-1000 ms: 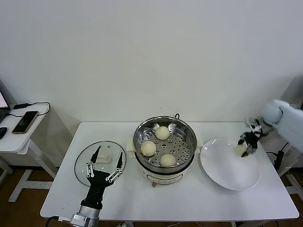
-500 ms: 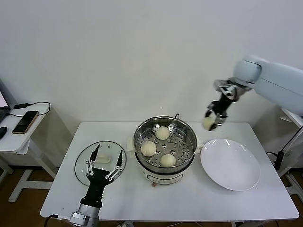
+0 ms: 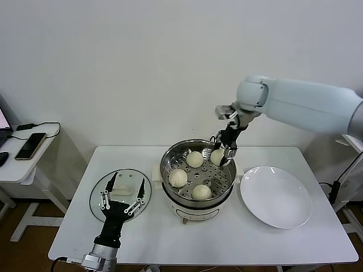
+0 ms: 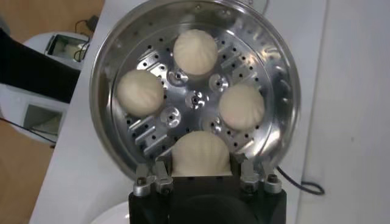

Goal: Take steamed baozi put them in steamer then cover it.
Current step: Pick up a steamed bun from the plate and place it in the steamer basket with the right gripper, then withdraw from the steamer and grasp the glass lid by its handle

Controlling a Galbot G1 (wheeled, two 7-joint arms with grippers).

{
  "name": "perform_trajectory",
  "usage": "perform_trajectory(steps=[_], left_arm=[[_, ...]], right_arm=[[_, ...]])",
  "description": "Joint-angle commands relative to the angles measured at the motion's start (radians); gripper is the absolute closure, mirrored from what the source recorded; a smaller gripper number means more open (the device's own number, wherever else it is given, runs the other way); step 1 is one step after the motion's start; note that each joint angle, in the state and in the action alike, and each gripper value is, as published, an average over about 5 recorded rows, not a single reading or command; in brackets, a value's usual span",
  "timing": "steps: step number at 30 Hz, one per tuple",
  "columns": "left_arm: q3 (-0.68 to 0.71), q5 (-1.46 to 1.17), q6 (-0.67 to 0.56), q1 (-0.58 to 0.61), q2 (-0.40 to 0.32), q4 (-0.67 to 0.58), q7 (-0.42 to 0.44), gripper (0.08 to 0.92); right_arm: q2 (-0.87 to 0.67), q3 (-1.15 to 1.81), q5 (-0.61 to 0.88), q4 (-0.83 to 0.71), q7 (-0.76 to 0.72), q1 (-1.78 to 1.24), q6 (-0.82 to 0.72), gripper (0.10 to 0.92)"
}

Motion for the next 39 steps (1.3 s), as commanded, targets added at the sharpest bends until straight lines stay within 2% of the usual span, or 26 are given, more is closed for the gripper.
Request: perform_trajectory(steps=[1,16,19,24,29,31,34,39], left_arm=[[-0.001,0.0,-0.001,0.0,-0.001,0.006,0.0,0.177],[-0.004,0.0,-0.006,-0.001,-0.004,0.014,-0.001,0.177],[-0.007,0.0,-0.004,-0.004,-0.006,0.012,-0.001,0.177],[-0.011,0.001,-0.004,-0.003,-0.005,0.014,-0.002,0.177],[-0.01,0.013,-0.006,-0.006,-0.004,0.018,-0.002,0.177],[-0.008,0.019,-0.005,-0.009,-0.003,0.017,-0.002,0.177],[-0.005,0.033,0.001,-0.017,-0.002,0.016,-0.002,0.177],[0.002,0.092,0.004,-0.037,-0.004,0.027,-0.005,0.177]], right_arm=[[0.067,-0.034,-0.023,-0.013,0.035,-0.054,-0.022,0.389],[0.063,-0.032,-0.092,-0.054,0.029,-0.102,-0.005,0.367],[0.059,-0.02,-0.087,-0.052,0.045,-0.11,-0.003,0.329],[0.03,0.019,-0.093,-0.028,0.057,-0.114,0.003,0.221],[-0.092,0.195,-0.206,0.094,0.075,-0.138,0.043,0.203],[-0.178,0.287,-0.215,0.177,0.129,-0.154,0.068,0.203],[-0.314,0.405,-0.161,0.274,0.291,-0.187,0.115,0.203],[-0.501,0.541,-0.069,0.397,0.727,-0.303,0.228,0.203]])
